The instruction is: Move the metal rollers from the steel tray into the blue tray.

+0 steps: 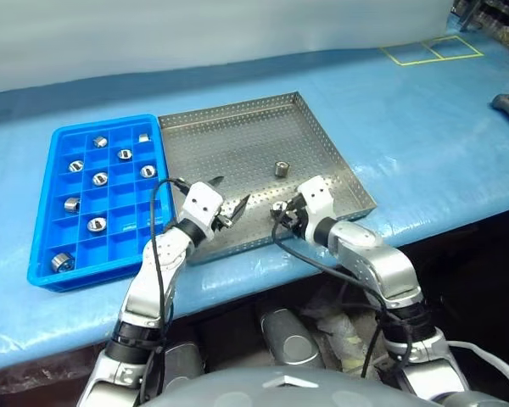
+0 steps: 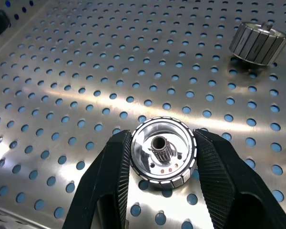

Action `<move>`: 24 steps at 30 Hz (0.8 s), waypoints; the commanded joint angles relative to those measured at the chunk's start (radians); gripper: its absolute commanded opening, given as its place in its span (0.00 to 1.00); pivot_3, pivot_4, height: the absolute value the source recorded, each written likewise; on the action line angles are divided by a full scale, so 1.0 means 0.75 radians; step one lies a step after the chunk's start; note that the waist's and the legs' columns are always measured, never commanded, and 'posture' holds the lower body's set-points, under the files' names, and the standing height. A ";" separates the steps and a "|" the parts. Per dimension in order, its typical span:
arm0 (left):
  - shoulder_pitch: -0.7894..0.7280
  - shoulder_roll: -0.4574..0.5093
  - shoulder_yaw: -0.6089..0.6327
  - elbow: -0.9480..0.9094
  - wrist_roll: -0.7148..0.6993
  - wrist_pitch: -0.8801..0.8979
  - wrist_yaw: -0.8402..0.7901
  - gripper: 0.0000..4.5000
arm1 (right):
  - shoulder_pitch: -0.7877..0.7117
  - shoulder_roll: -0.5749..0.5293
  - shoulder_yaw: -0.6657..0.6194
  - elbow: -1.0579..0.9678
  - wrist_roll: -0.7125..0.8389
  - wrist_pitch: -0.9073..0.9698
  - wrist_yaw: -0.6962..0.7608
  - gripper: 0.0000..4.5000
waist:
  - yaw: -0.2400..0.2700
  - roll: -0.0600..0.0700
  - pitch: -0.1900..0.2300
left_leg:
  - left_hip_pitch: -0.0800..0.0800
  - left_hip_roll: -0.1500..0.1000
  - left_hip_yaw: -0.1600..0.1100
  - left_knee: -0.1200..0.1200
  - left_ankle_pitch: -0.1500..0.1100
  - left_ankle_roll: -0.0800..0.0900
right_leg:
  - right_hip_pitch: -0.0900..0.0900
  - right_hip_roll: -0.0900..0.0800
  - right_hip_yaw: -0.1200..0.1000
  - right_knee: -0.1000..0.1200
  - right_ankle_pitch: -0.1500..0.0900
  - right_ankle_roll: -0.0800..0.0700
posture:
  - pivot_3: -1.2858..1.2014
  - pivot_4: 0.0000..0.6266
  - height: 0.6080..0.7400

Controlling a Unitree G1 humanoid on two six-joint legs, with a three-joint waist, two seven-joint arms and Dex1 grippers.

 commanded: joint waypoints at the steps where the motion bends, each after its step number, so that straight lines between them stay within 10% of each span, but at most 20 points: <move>1: 0.046 -0.029 0.024 -0.138 -0.005 -0.008 0.068 0.82 | -0.134 0.076 -0.033 0.008 0.011 -0.185 0.010 0.38 | 0.026 0.001 0.002 | -0.001 0.000 0.000 0.000 0.000 0.000 | -0.001 0.000 0.000 0.000 0.001 0.000 | 0.53 0.24 1.00; 13: 0.266 -0.099 0.052 -0.340 0.027 0.009 0.252 0.82 | -0.376 0.218 0.062 0.287 0.003 -0.311 0.147 0.38 | 0.355 0.003 0.004 | -0.008 -0.002 -0.006 -0.006 -0.009 -0.002 | -0.005 0.000 -0.004 -0.003 -0.002 -0.002 | 0.61 0.24 1.00; 24: 0.414 -0.115 0.050 -0.444 0.091 0.028 0.364 0.82 | -0.536 0.350 0.064 0.576 -0.081 -0.450 0.088 0.38 | 0.470 0.004 0.004 | -0.008 -0.002 -0.005 -0.002 -0.010 -0.002 | -0.003 -0.001 -0.006 -0.006 -0.008 -0.005 | 0.68 0.24 1.00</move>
